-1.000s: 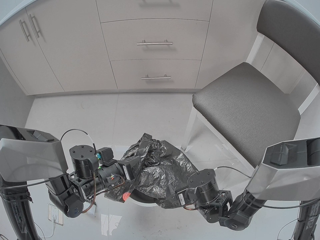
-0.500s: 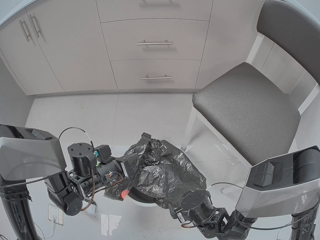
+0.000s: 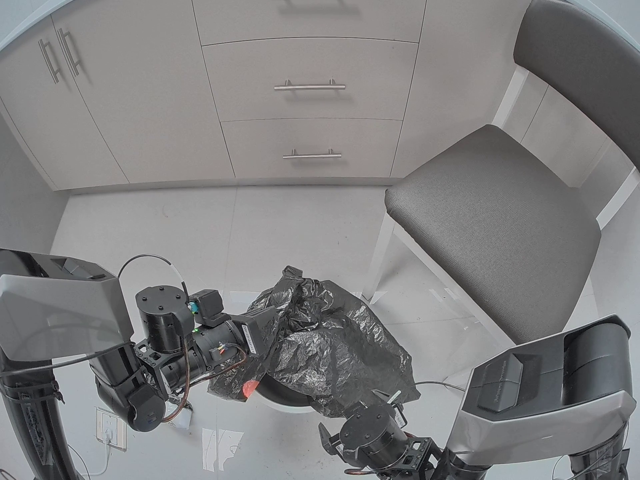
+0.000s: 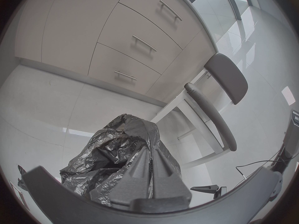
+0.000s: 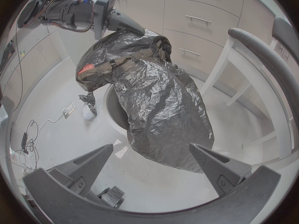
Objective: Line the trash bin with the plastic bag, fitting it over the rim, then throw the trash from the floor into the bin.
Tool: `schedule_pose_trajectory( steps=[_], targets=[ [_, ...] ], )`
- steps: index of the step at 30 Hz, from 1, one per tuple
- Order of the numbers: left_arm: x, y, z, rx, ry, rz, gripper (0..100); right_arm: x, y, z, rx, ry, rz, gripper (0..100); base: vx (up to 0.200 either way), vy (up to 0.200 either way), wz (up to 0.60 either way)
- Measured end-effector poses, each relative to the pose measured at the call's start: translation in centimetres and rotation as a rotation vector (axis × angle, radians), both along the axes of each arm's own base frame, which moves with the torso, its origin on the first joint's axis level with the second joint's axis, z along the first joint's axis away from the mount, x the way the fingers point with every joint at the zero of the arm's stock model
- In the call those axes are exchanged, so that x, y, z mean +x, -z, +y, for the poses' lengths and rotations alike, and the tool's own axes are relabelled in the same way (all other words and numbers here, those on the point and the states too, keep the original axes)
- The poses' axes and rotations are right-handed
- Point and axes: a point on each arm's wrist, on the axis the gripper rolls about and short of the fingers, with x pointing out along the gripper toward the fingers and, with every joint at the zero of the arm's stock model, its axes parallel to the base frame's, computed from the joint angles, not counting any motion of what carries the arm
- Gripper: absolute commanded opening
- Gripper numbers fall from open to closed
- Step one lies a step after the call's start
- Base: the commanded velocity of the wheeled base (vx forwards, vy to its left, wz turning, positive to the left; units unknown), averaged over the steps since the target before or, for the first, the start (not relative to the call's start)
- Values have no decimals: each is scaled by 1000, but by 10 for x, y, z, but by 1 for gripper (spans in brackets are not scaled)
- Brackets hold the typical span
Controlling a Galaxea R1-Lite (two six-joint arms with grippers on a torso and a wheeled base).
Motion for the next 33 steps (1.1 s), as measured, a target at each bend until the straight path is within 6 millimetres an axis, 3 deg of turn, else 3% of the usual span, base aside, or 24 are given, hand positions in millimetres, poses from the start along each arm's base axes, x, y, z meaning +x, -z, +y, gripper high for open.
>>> schedule_pose_trajectory(
  steps=[14, 33],
  targets=[
    [0, 1, -1, 1, -1, 2, 0, 20, -6, 26, -52, -31, -118, 100, 0, 0, 0],
    [1, 1, -1, 1, -3, -1, 0, 39, 13, 30, -61, 6, -115, 100, 0, 0, 0]
  ],
)
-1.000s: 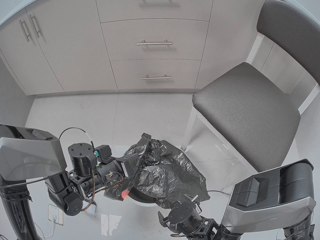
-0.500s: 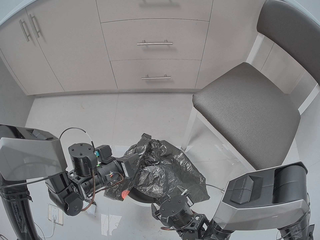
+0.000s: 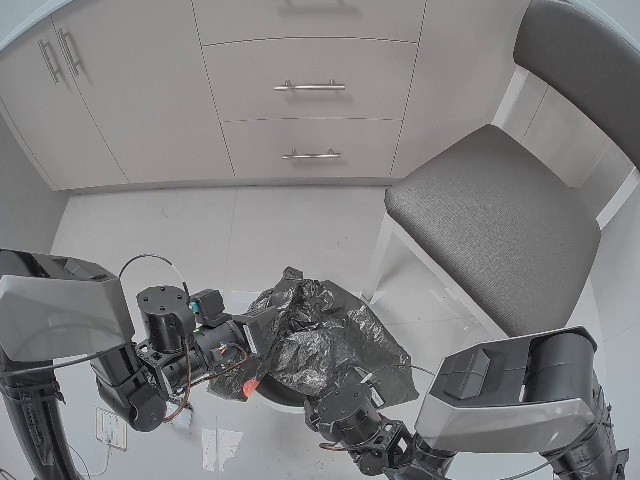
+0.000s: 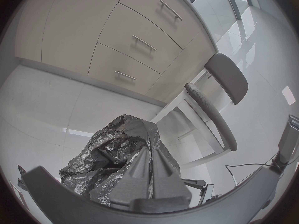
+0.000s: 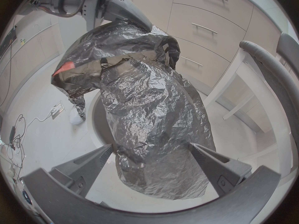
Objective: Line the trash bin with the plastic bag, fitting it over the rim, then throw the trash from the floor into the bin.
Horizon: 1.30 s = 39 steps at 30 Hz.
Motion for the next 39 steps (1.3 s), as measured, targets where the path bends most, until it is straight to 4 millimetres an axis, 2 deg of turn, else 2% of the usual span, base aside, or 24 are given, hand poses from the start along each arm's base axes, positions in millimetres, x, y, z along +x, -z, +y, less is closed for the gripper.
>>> schedule_pose_trajectory(
  steps=[8, 9, 23, 30, 39],
  targets=[
    [-1, 0, 0, 0, 0, 1, 0, 12, 3, 4, -1, 10, -17, 100, 0, 0, 0],
    [-1, 0, 0, 1, 1, 1, 0, 13, 4, 4, 0, 12, -18, 0, 0, 0, 0],
    [-1, 1, -1, 4, 2, 1, 0, 20, 3, 9, 20, 18, -33, 0, 0, 0, 0],
    [-1, 2, -1, 5, 2, 3, 0, 22, -3, 18, 13, -10, -65, 0, 0, 0, 0],
    [-1, 2, -1, 6, 2, 4, 0, 36, -6, 40, 25, -36, -123, 0, 0, 0, 0]
  ],
)
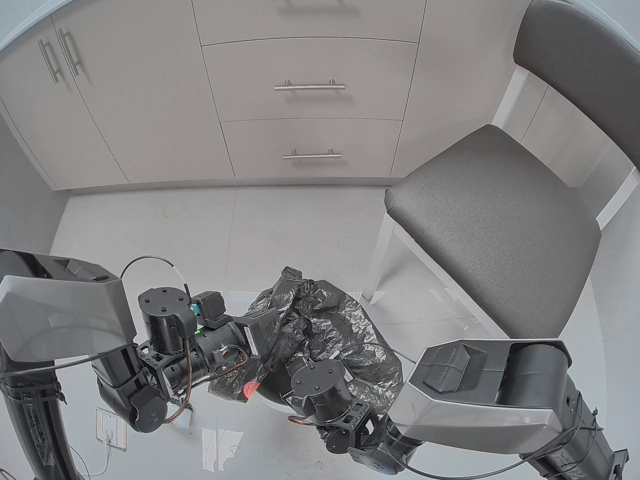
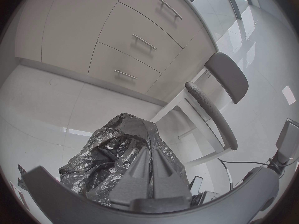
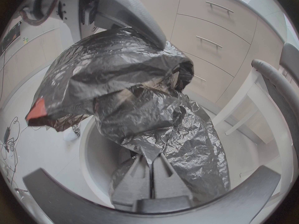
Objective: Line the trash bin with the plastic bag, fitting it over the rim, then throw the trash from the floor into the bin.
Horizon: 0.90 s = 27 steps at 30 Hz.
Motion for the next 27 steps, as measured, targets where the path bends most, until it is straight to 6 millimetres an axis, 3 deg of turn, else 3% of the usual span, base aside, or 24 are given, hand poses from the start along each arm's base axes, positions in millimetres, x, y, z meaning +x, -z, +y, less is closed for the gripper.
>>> schedule_pose_trajectory(
  steps=[14, 26, 27],
  targets=[
    [-1, 0, -2, 2, 6, -1, 0, 20, 21, 26, 13, -36, -40, 0, 0, 0, 0],
    [-1, 0, -2, 2, 5, -1, 0, 26, 28, 30, -12, -30, -22, 0, 0, 0, 0],
    [-1, 0, -2, 2, 6, -1, 0, 26, 28, 31, -12, -31, -22, 100, 0, 0, 0]
  ],
)
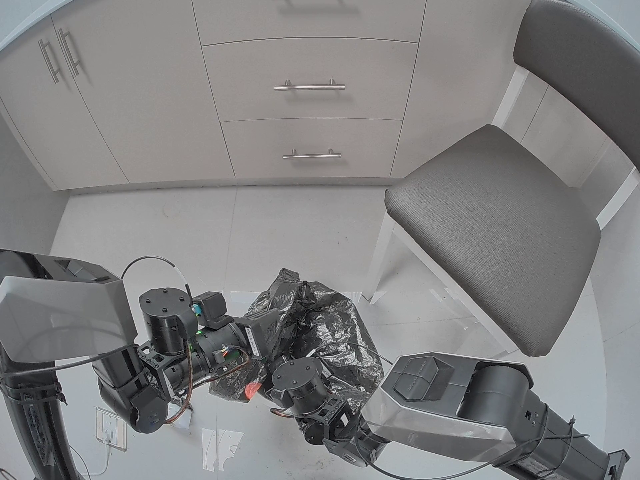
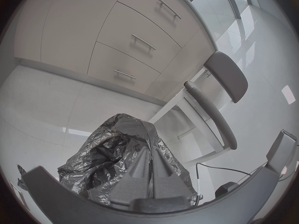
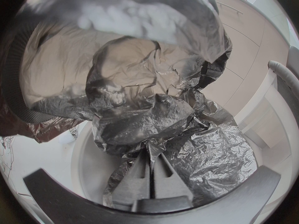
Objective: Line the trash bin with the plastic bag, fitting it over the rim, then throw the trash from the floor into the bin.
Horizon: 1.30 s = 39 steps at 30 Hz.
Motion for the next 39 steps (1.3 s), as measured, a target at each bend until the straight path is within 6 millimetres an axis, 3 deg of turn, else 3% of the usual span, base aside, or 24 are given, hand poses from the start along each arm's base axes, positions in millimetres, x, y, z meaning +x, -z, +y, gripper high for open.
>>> schedule_pose_trajectory(
  steps=[17, 33, 39],
  targets=[
    [0, 1, -1, 1, -3, 1, 0, -10, -8, 5, 11, -20, -4, 100, 0, 0, 0],
    [0, 4, -2, 7, 0, 8, 0, -39, -28, -25, -18, 4, -8, 100, 0, 0, 0],
    [0, 4, -2, 7, -1, 8, 0, -52, -38, -47, -18, 32, -19, 100, 0, 0, 0]
  ],
)
